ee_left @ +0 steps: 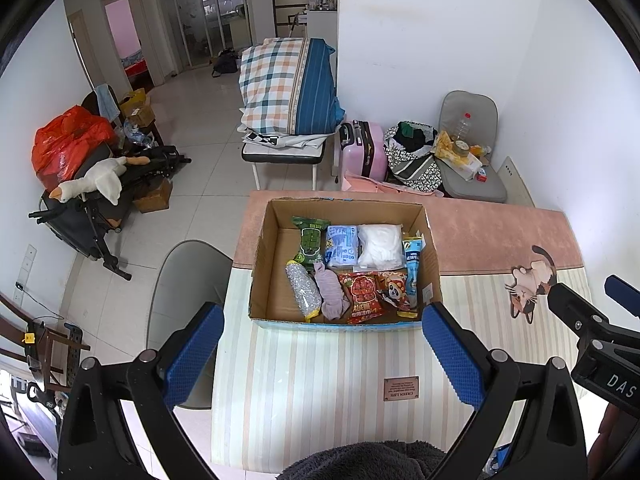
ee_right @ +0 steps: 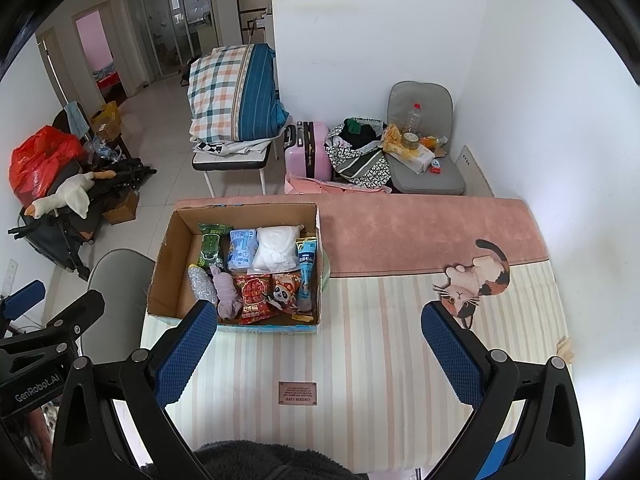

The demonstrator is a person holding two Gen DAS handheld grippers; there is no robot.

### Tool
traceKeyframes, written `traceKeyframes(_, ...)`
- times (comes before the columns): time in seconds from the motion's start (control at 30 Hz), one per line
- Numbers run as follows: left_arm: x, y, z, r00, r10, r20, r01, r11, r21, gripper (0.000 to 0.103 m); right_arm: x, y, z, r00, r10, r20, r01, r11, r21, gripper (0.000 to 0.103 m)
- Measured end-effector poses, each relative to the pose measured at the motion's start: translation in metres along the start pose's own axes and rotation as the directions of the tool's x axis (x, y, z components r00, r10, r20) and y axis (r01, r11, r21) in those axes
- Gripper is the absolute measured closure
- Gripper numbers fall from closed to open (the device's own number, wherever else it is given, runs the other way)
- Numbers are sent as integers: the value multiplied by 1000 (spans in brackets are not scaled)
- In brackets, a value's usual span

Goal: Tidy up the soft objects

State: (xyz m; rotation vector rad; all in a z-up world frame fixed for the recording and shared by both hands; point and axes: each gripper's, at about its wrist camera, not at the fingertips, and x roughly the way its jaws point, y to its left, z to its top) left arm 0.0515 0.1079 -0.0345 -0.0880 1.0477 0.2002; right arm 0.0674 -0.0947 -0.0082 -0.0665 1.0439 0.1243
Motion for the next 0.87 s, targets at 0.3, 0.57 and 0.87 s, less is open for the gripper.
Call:
traceKeyframes(0.3,1,0,0,1000,0,2,0,1000,2,1,-4,1,2,1000,0,3,0,1000,0,0)
traceKeyframes(0.57,1,-1,1,1000,0,3,0,1000,3,1,-4,2,2,1000,-1,4,1,1000,2,0)
traceKeyframes(0.87,2,-1,6,1000,5,8,-5,1000,9,1,-6,4,3,1000,0,7,0,1000,2,0)
